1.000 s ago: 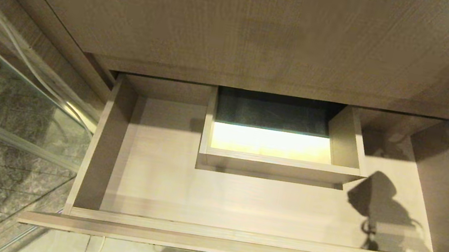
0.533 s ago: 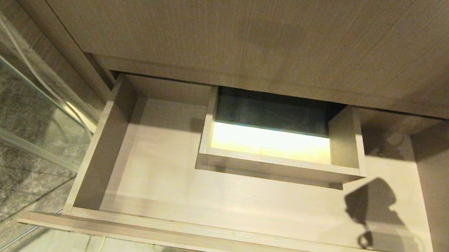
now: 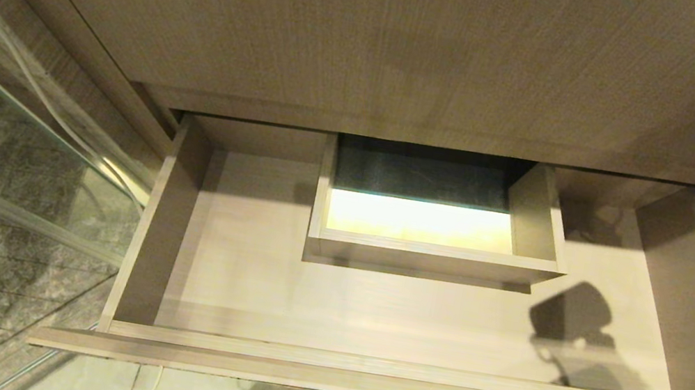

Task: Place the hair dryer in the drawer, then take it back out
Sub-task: Place it on the countertop

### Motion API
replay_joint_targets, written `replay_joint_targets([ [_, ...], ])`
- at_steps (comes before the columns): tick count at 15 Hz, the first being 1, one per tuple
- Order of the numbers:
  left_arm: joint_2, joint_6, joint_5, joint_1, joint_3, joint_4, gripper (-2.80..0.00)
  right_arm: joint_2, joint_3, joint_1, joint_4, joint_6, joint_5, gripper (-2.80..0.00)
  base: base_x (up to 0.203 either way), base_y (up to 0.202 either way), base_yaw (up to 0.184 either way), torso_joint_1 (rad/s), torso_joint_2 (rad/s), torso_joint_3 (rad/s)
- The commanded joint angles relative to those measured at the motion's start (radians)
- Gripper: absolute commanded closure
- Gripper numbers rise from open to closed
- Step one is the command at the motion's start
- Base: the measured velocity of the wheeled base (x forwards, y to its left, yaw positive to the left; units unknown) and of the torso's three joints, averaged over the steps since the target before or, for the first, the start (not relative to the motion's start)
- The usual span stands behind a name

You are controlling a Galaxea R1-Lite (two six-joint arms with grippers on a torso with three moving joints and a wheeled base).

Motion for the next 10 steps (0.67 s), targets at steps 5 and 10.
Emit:
replay_joint_targets([
  [5,0.0,0.0,0.0,0.001,0.0,0.0,0.0,-0.146,0.06,-0.005,0.005,0.004,-0.003,0.0,0.0,0.0,0.0,0.0,0.0,0.0],
  [10,0.0,0.0,0.0,-0.001,0.0,0.0,0.0,-0.235,0.108,-0.006,-0.023,0.043,0.006,0.0,0.0,0.0,0.0,0.046,-0.08,-0.023],
])
